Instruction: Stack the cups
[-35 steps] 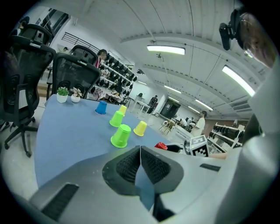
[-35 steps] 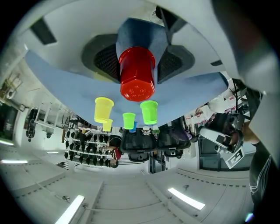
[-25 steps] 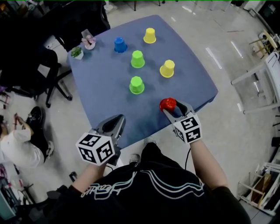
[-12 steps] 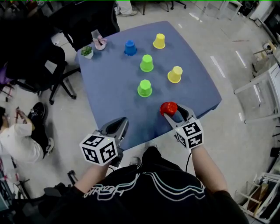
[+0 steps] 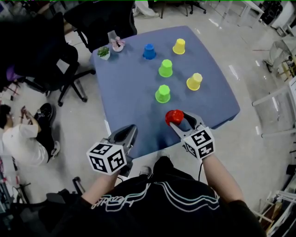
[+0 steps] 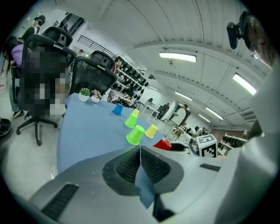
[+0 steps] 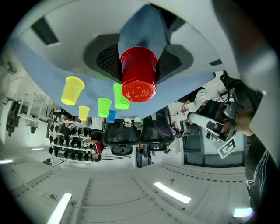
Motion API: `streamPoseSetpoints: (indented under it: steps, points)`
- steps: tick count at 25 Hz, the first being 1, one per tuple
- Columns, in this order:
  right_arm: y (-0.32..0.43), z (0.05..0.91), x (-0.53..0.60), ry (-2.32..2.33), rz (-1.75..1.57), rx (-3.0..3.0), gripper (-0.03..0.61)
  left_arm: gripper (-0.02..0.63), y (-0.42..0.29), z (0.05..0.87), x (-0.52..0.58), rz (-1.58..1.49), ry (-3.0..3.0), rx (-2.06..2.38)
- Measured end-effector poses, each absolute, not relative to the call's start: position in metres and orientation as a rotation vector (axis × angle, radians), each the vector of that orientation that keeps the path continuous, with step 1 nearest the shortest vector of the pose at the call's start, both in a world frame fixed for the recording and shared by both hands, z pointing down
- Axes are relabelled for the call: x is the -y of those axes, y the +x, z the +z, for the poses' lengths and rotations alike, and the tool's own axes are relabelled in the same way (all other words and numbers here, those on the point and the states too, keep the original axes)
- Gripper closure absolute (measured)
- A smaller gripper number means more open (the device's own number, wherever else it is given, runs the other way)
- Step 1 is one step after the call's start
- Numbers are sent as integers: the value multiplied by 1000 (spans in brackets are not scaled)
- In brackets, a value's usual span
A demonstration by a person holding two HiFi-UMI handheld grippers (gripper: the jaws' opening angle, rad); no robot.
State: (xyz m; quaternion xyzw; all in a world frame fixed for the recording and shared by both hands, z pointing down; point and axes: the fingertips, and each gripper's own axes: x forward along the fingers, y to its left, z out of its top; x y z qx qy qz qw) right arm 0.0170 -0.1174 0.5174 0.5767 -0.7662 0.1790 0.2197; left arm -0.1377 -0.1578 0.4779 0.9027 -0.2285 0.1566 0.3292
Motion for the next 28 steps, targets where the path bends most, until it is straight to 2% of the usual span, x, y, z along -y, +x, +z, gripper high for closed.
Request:
streamPoseSetpoints:
  steps: [28]
  points:
    - [-72,556,148,1263,405,2210,322,584,-196,480,167,356,2285,784]
